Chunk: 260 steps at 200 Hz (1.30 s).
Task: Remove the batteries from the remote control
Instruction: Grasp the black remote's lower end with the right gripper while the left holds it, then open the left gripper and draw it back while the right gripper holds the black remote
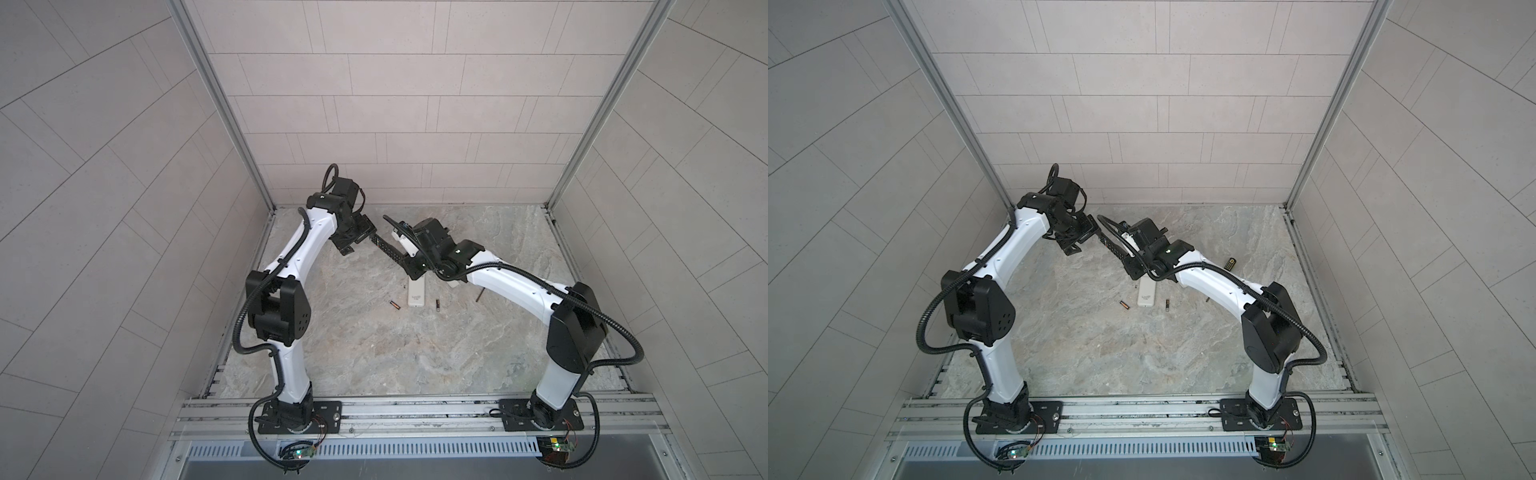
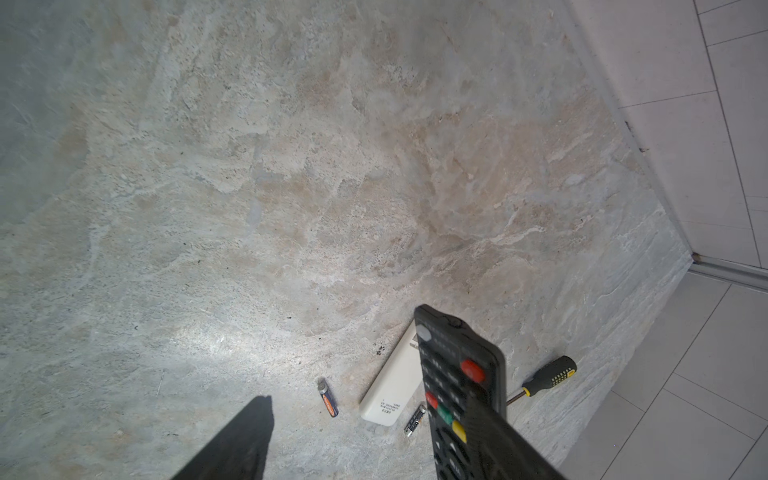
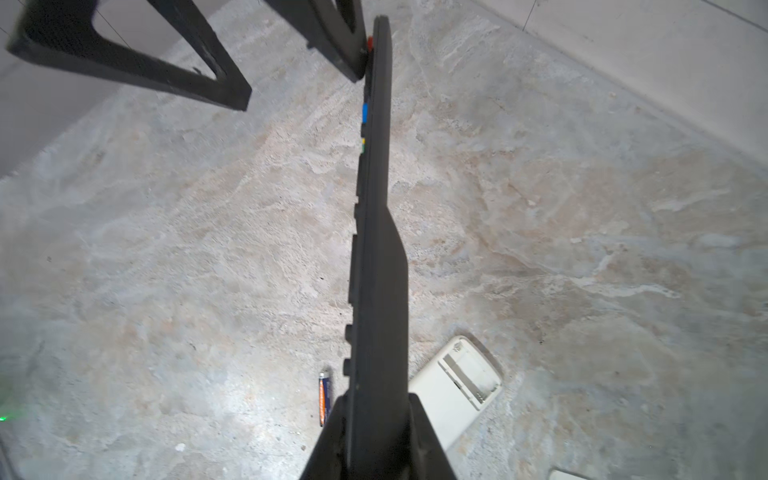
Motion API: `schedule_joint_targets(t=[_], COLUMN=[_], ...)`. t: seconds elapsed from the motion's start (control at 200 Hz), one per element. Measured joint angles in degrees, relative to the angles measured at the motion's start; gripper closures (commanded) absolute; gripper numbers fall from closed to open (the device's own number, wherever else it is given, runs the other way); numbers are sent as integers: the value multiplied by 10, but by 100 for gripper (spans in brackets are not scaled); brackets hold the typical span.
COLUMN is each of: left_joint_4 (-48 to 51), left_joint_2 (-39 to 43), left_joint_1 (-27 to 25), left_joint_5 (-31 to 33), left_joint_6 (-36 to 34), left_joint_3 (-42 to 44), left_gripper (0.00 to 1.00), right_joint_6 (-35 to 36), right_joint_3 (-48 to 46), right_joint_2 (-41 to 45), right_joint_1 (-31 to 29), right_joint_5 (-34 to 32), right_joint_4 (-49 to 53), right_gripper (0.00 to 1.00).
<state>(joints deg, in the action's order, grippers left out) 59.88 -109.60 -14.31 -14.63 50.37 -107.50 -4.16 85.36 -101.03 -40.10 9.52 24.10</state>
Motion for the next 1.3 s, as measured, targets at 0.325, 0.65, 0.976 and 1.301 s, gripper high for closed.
schedule_joint_targets(t=[0.325,0.65,0.976,1.301], left_joint_4=[18,2,-38,-69], left_joint_2=[2,46,41,32], left_joint_1=[-1,-1,-3,-6], left_joint_5=[-2,23,-3,-18], left_joint_6=[17,41,65,75], left_joint_3=[5,13,66,93], left_gripper=[21,21,34,70], right_joint_6=[42,37,53,92], right_joint_3=[1,9,-12,-33], right_joint_2=[1,-6,-2,26], right_joint_1=[-28,-38,-64,-98], right_joint_5=[-70,-74,-96,-173], right_joint_4=[16,31,9,-23], right_gripper=[90,91,92,92])
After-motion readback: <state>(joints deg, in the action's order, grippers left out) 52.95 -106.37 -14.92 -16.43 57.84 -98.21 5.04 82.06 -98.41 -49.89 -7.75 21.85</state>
